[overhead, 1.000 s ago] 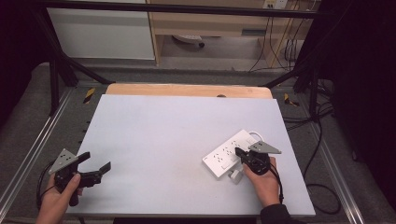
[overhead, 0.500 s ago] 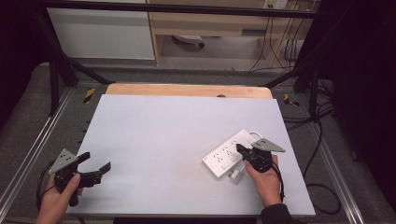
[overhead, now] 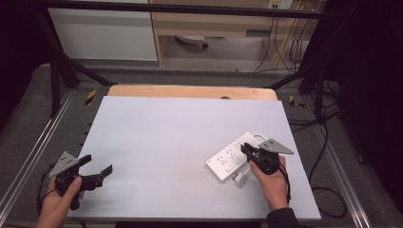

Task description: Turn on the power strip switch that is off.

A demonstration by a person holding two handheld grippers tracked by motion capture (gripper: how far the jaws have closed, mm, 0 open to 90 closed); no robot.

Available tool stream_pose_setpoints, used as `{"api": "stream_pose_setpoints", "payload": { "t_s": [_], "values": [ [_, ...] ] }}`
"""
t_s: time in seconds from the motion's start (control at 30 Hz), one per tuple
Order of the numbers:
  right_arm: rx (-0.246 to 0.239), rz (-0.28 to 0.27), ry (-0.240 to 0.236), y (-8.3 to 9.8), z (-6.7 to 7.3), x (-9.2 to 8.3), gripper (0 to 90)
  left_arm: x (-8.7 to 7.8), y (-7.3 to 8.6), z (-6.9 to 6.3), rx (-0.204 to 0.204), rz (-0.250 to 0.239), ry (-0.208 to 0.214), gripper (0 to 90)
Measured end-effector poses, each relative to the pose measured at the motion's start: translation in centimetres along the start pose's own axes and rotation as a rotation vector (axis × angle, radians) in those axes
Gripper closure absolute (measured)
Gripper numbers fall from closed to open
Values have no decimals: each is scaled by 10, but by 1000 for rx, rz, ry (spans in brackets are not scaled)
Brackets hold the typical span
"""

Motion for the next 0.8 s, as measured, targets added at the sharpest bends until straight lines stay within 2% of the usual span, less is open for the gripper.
{"api": "stream_pose_setpoints", "payload": {
  "t_s": [0.2, 0.53, 0.8],
  "values": [
    [22, -14, 12, -4, -3, -3, 688, 0, 0, 0, 0, 0, 0, 56],
    [37, -26, 19, -8, -6, -6, 593, 0, 0, 0, 1, 1, 0, 56],
    [54, -27, 36, -12, -8, -8, 431, 0, 0, 0, 0, -1, 2, 56]
  ]
}}
Point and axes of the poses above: each handheld gripper's, and its own axes: x roughly forward along the jaws, y roughly out of its underside, z roughly to its left, the point moved 7 cm from there along x, roughly forward along the jaws, and after that the axes turned 1 degree about x, right-handed, at the moved point
